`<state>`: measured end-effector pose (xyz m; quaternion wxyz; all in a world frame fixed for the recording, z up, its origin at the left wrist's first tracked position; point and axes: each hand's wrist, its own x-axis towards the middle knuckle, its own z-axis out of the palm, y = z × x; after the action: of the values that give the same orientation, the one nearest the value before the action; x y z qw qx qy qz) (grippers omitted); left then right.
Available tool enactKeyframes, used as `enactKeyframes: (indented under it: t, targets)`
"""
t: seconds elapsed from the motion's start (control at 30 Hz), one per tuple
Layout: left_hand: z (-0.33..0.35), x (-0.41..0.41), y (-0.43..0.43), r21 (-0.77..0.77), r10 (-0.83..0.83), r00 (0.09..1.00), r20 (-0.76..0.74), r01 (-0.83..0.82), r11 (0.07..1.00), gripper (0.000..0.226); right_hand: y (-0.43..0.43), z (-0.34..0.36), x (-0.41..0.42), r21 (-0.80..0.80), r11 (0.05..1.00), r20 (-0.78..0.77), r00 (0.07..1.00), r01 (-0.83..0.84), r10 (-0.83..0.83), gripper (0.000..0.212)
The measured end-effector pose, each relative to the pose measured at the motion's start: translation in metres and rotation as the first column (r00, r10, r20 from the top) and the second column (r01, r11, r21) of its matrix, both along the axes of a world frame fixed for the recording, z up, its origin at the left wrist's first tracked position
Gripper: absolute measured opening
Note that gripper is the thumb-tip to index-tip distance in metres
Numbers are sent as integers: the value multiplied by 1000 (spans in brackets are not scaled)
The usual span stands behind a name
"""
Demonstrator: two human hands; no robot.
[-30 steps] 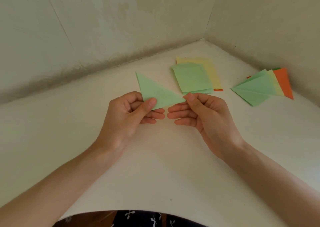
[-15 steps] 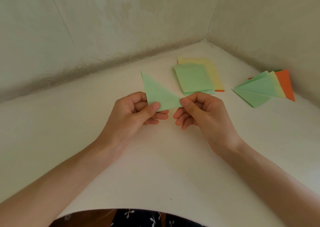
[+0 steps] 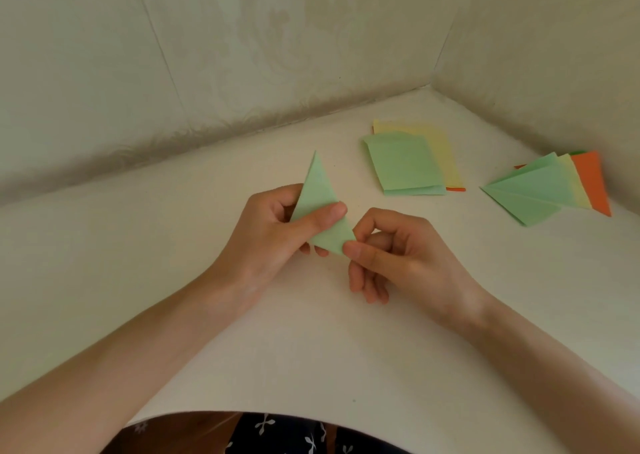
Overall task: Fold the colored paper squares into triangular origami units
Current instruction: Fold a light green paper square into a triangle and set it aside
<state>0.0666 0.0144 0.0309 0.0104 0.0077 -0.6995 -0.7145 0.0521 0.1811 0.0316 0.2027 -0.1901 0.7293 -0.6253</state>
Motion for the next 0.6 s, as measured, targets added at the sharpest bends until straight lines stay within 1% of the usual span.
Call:
enactKeyframes:
  t: [0.07, 0.13, 0.3, 0.4, 0.43, 0.47, 0.5, 0.53, 0.6]
  targets:
    - [1, -2, -3, 82, 13, 999, 39, -16, 996, 19, 2, 0, -2, 9, 1000, 8, 1000, -23, 23, 19]
    - [1, -5, -7, 145, 46, 998, 44, -52, 988, 17, 3, 0, -3, 13, 1000, 14, 1000, -28, 28, 19]
    - [1, -13, -12, 145, 141, 990, 29, -144, 979, 15, 3, 0, -9, -18, 998, 29, 998, 56, -55, 19]
    - [4, -23, -28, 196, 309, 951, -4, -302, 933, 5, 10, -1, -12, -15, 994, 9, 994, 108, -108, 21]
    - [7, -25, -35, 205, 357, 934, -22, -345, 916, 6, 12, -1, -13, -29, 992, -3, 993, 119, -119, 19]
    - [8, -26, -40, 208, 370, 928, -44, -353, 912, 6, 13, 0, -13, -51, 991, -15, 992, 122, -123, 16]
    - [9, -25, -40, 218, 335, 941, -53, -316, 923, 9, 14, 1, -13, -81, 989, -29, 992, 121, -124, 13]
    - [9, -23, -35, 223, 260, 965, -43, -244, 944, 19, 13, 2, -13, -113, 986, -42, 991, 122, -128, 13]
    - [5, -16, -19, 175, 63, 998, 18, -65, 982, 38, 8, 2, -11, -155, 978, -64, 987, 137, -149, 14]
